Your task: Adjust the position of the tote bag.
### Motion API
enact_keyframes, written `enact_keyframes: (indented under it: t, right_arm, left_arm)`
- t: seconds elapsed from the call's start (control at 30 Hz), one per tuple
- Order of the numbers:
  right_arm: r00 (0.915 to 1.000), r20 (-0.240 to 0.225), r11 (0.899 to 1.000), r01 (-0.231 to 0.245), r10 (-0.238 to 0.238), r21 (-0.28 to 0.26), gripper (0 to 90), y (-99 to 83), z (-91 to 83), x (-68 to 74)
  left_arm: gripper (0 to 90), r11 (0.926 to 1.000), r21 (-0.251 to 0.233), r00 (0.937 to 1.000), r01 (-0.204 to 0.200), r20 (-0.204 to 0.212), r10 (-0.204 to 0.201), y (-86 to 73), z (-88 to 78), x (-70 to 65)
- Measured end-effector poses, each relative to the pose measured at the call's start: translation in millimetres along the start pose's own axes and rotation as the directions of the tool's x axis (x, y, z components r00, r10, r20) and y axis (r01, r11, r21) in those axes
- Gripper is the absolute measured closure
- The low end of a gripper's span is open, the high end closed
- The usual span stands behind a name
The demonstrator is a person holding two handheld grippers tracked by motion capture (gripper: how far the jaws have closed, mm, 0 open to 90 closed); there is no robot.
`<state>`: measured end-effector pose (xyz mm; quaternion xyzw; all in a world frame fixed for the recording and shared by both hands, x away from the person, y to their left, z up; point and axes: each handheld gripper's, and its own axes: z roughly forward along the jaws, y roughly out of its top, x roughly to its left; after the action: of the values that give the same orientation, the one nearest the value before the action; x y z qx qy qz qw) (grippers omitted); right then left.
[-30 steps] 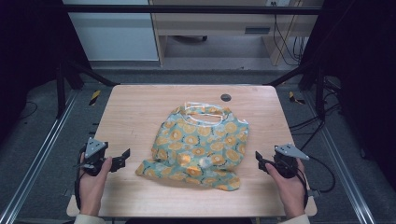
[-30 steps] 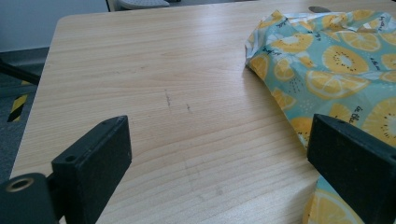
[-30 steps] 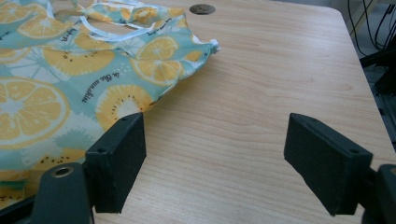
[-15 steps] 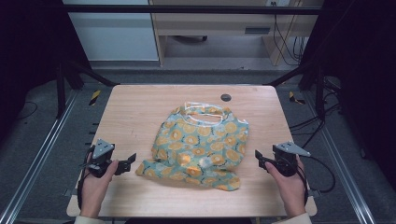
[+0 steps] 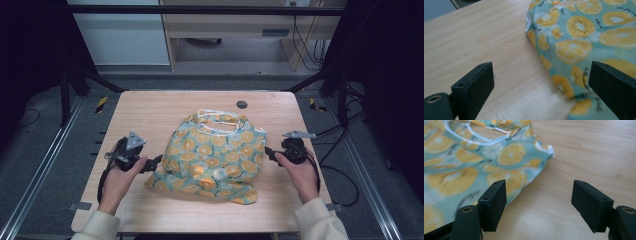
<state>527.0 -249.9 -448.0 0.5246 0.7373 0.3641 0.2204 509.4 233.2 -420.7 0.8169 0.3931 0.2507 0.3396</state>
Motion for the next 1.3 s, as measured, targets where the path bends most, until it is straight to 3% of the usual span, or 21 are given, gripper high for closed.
enact_keyframes:
  t: [0.1,0.3,0.4,0.43,0.67,0.87,1.17,1.3]
  right_arm:
    - [1.0000,0.006,0.999,0.003,-0.003,0.041,27.6,22.9,20.9,-3.6]
    - [0.9999,0.003,0.994,0.010,-0.011,0.112,26.5,50.1,53.9,-7.0]
    - [0.9999,-0.004,0.991,0.012,-0.011,0.134,24.1,57.8,64.9,-6.2]
    - [1.0000,-0.001,0.993,0.001,-0.001,0.121,24.7,59.0,66.8,-6.1]
    - [0.9999,-0.010,0.982,0.004,-0.002,0.190,18.4,59.7,76.6,-7.5]
    - [0.9995,-0.015,0.975,-0.022,0.026,0.220,21.5,53.6,82.8,-9.1]
    - [0.9966,-0.053,0.967,-0.049,0.064,0.251,36.3,45.9,91.5,-9.9]
    - [0.9960,-0.075,0.969,-0.030,0.050,0.244,61.8,46.4,92.2,-7.4]
  left_arm:
    - [6.1,0.9986,0.035,0.9992,-0.040,0.005,0.040,19.6,16.7,3.7]
    - [6.1,0.9978,0.061,0.9989,-0.029,0.039,0.026,37.7,44.2,10.9]
    - [6.0,0.9965,0.069,0.9980,-0.047,0.046,0.044,43.5,50.6,12.2]
    - [6.0,0.9964,0.071,0.9978,-0.047,0.049,0.043,45.3,51.3,12.8]
    - [5.8,0.9970,0.072,0.9986,-0.028,0.046,0.024,49.5,53.6,14.5]
    - [5.5,0.9970,0.072,0.9989,-0.029,0.038,0.026,45.4,47.4,11.5]
    - [5.4,0.9979,0.065,0.9997,-0.002,0.025,0.000,37.9,39.4,14.7]
    - [5.3,0.9976,0.068,0.9994,0.010,0.034,-0.012,36.1,40.7,14.3]
